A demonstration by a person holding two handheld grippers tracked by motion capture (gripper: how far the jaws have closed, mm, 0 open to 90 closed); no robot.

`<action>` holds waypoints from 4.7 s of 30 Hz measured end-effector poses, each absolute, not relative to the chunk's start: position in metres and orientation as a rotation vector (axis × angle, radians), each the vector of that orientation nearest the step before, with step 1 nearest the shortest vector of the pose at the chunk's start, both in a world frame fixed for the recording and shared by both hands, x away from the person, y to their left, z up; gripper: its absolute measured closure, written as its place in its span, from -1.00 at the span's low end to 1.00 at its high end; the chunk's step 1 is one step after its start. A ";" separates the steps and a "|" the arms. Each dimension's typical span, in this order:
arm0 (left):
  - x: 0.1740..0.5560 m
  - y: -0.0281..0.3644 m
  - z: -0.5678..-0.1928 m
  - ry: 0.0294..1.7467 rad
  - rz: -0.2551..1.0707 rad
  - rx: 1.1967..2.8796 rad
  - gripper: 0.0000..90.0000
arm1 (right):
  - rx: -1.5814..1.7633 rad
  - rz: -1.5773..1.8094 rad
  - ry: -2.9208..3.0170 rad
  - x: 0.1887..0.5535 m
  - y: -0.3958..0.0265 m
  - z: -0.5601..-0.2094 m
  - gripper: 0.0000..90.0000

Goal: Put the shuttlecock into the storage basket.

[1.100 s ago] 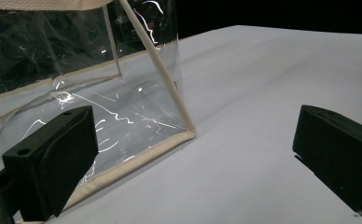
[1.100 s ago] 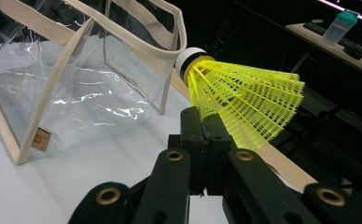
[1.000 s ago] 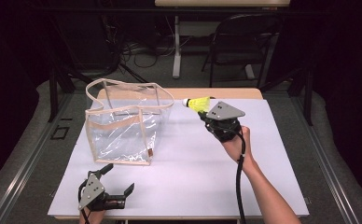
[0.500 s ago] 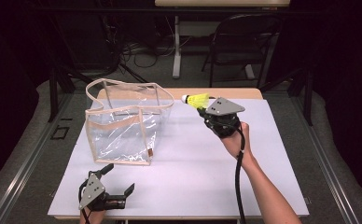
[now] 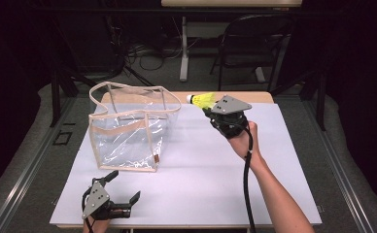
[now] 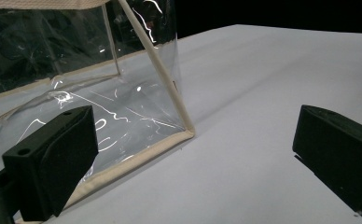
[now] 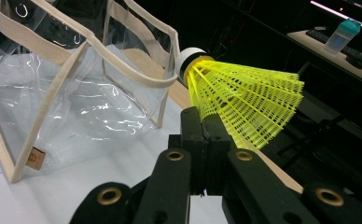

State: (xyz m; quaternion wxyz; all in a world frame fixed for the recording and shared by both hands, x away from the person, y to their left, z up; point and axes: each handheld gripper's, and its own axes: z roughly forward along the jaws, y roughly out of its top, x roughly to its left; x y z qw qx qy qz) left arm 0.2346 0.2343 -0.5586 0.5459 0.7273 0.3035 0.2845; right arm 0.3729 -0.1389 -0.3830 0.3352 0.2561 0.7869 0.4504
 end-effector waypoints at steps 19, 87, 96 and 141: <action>0.234 0.235 -0.558 0.719 0.674 1.721 -1.00 | 0.640 1.177 2.044 0.377 -0.129 -0.369 1.00; 0.235 0.234 -0.559 0.717 0.669 1.727 -1.00 | 0.530 1.171 2.106 0.397 -0.076 -0.338 1.00; 0.235 0.234 -0.559 0.718 0.669 1.723 -1.00 | 0.522 1.167 2.117 0.398 -0.070 -0.336 1.00; 0.235 0.235 -0.558 0.717 0.672 1.718 -1.00 | 0.496 1.165 2.168 0.409 -0.038 -0.336 1.00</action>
